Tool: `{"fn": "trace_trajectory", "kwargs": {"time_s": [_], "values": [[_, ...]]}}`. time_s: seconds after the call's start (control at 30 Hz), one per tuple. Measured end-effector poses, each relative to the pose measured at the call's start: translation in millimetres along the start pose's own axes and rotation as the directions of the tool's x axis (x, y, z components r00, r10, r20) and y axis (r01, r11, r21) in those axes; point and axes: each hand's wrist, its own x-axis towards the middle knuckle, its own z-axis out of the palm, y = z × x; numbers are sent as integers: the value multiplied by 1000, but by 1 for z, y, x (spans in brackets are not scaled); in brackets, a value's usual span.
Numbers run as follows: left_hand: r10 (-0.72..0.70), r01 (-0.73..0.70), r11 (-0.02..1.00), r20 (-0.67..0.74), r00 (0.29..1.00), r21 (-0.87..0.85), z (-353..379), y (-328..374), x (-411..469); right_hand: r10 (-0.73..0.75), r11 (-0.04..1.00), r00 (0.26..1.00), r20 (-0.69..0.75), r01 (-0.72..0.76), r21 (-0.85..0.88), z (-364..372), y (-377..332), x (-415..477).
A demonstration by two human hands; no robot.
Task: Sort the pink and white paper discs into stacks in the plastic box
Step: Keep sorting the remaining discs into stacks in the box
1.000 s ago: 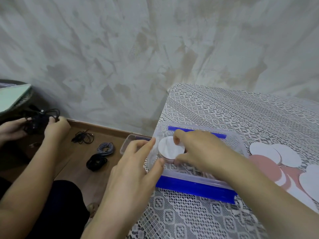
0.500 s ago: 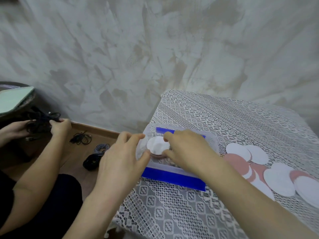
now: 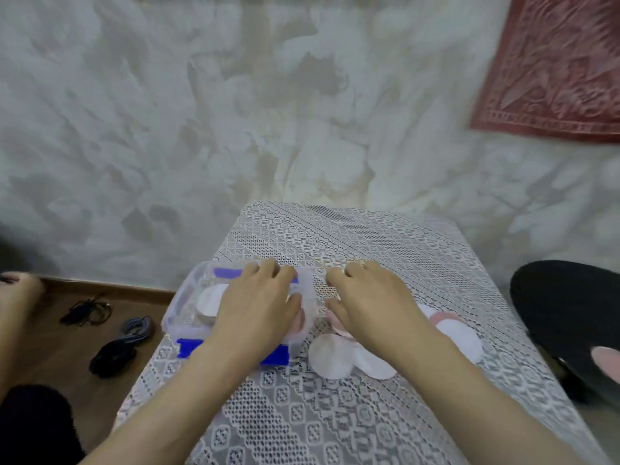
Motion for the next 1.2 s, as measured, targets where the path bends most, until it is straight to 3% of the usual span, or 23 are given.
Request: {"fn": "trace_trajectory", "kwargs": {"time_s": [0.2, 0.5, 0.7, 0.83, 1.1, 1.2], "values": [[181, -181, 980, -16, 983, -85, 19, 81, 14, 156, 988, 987, 39, -156, -7, -1, 60, -43], [272, -267, 941, -5, 962, -206, 70, 140, 2, 312, 941, 939, 144, -326, 90, 47, 107, -95], [239, -233, 939, -10, 971, -251, 80, 145, 5, 332, 901, 932, 144, -358, 245, 61, 126, -92], [222, -197, 942, 65, 973, -273, 82, 141, 2, 393, 840, 903, 173, -429, 331, 63, 141, -88], [161, -125, 940, 87, 983, -317, 71, 132, -17, 598, 718, 758, 259, -651, 246, 64, 157, -112], [125, -80, 953, 137, 983, -292, 69, 129, -25, 606, 704, 750, 264, -661, 260, 64, 154, -115]]}}
